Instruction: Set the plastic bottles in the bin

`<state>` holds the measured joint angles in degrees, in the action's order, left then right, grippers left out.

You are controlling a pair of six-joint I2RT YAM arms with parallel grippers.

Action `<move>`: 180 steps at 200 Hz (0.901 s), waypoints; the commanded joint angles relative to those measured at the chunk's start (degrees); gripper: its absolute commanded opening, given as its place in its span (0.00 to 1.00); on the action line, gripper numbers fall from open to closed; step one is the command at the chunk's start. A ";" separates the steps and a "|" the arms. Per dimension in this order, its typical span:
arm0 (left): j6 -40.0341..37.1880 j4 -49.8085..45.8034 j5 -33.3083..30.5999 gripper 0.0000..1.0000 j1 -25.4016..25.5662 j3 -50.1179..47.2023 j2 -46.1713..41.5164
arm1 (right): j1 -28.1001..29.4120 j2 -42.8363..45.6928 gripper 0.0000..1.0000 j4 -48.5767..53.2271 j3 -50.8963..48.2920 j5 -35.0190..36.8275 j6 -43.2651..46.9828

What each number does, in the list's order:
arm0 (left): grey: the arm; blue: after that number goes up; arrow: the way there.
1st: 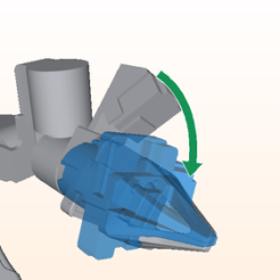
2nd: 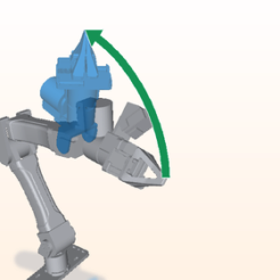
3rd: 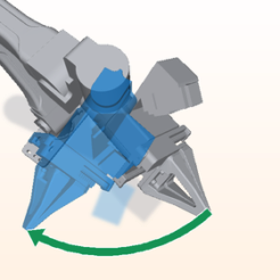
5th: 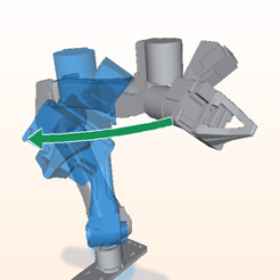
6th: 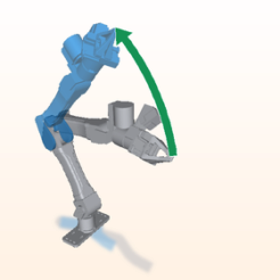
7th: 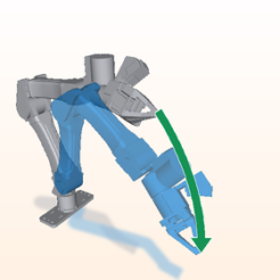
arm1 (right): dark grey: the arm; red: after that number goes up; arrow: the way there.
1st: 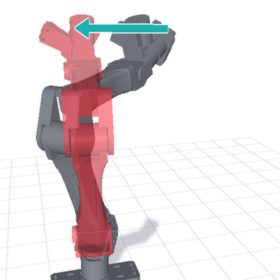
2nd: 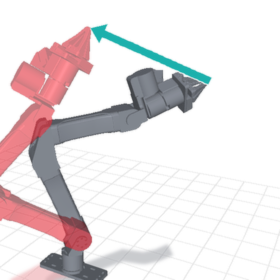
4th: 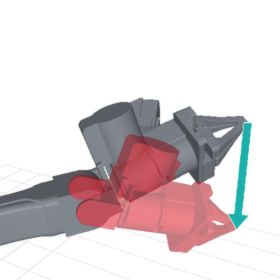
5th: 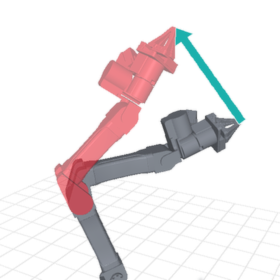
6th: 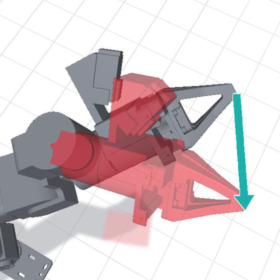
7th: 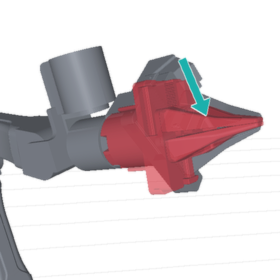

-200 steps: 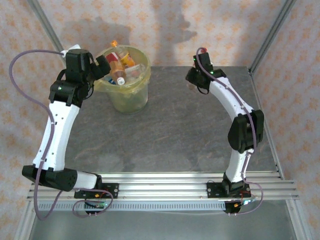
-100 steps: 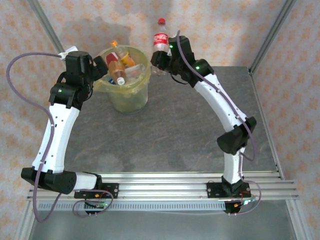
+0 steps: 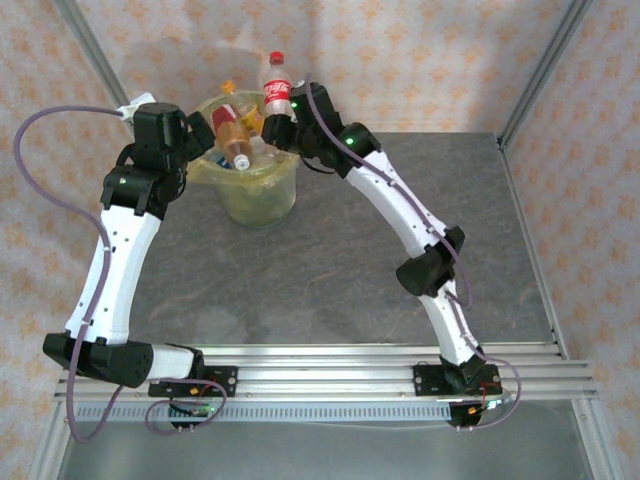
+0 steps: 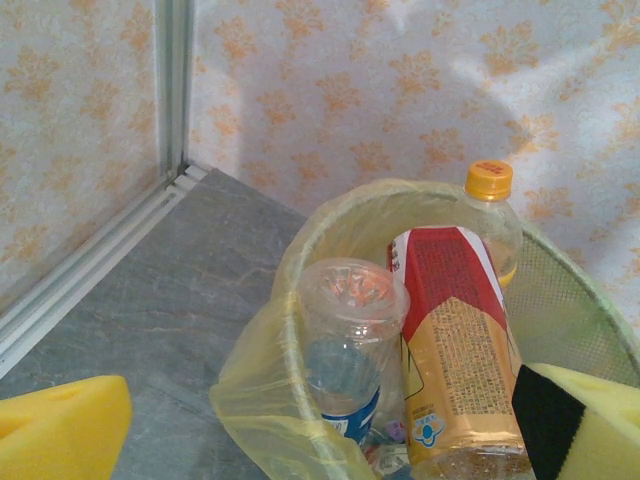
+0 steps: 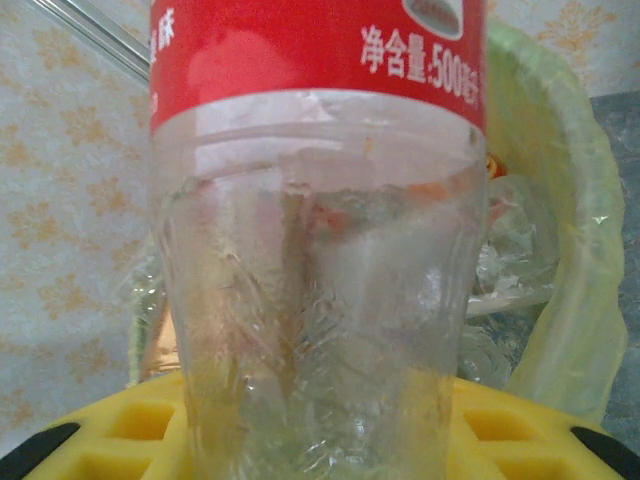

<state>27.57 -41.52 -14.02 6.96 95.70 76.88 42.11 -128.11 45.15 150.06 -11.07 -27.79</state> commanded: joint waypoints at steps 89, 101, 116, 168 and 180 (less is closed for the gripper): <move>1.43 3.02 -0.09 1.00 -0.38 -1.50 0.28 | 1.22 -6.11 0.39 -4.94 7.15 2.90 -0.05; 1.52 3.11 0.31 1.00 -0.38 -1.57 0.45 | 1.22 -6.40 0.39 -6.17 7.30 3.15 0.14; 1.48 3.24 0.61 1.00 -0.40 -1.55 0.55 | 1.22 -6.83 0.41 -7.71 7.44 3.28 0.32; 1.40 3.50 1.19 1.00 -0.41 -1.48 0.61 | 1.22 -9.50 0.47 -9.62 9.09 2.76 0.12; 1.43 3.63 1.46 1.00 -0.43 -1.42 0.55 | 1.20 -9.67 0.51 -9.34 9.11 2.46 0.06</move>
<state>28.47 -39.31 -13.28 6.96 94.43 77.19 42.98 -136.59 37.71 156.83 -8.80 -27.42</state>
